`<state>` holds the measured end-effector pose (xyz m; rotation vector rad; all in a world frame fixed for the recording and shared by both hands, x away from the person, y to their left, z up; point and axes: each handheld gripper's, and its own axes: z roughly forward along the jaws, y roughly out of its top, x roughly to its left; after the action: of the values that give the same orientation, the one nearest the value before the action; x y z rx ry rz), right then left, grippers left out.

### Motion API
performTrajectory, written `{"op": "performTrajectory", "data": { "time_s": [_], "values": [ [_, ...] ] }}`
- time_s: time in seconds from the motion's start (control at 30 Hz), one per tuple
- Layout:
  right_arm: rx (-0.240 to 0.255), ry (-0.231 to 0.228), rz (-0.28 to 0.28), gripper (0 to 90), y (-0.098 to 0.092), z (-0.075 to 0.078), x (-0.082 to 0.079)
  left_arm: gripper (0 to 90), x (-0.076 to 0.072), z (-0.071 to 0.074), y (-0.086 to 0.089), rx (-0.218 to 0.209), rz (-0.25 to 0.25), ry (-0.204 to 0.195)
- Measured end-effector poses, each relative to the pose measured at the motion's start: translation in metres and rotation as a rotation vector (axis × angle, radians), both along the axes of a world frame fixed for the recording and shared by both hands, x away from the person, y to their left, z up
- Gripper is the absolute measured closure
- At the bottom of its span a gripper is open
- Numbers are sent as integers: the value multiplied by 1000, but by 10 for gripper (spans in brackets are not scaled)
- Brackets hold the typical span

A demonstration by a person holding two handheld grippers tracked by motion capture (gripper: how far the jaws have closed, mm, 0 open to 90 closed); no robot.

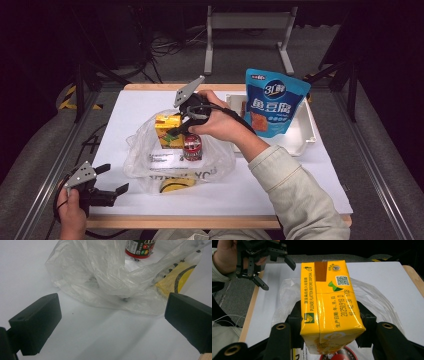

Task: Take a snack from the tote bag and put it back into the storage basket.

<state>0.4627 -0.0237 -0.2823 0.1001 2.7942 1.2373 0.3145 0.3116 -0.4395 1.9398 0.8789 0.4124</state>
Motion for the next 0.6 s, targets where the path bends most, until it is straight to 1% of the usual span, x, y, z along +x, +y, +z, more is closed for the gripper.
{"op": "performTrajectory", "data": {
  "time_s": [0.6],
  "values": [
    [7, -20, -70, 526, -44, 21, 5, 13, 3, 0, -2, 2, -4, -1]
  ]
}}
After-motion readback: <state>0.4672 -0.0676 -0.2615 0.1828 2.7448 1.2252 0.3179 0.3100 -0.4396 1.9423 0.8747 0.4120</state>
